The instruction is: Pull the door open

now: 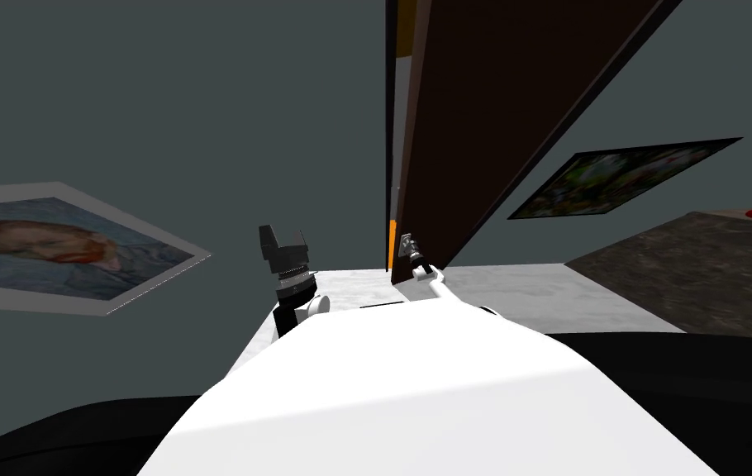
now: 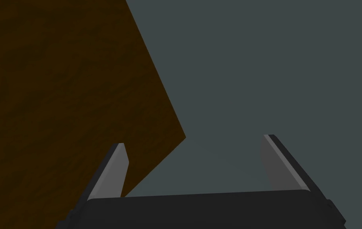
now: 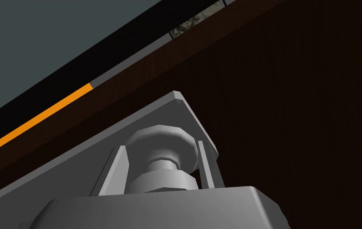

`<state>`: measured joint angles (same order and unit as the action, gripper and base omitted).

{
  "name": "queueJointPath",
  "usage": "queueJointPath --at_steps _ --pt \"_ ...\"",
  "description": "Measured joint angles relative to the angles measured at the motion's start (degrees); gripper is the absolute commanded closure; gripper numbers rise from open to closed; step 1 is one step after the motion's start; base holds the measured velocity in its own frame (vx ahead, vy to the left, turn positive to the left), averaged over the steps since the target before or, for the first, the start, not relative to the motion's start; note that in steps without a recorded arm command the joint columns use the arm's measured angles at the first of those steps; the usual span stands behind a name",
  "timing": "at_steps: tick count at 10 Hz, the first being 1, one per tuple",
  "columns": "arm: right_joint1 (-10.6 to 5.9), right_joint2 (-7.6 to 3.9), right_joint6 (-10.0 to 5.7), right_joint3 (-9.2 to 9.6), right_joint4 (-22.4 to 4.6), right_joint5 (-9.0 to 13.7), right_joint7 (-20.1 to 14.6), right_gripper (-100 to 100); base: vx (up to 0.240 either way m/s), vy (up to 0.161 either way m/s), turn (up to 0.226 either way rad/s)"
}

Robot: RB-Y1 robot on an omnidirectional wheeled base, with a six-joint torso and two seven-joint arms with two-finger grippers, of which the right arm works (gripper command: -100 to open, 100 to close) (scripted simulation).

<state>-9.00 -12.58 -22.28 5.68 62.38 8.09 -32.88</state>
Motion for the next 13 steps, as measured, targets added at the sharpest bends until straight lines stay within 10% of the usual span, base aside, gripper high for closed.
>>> queueJointPath --at_steps 13 --pt "-1.33 0.8 0.73 2.5 0.03 8.32 -17.61 100 -0.025 -0.045 0.044"
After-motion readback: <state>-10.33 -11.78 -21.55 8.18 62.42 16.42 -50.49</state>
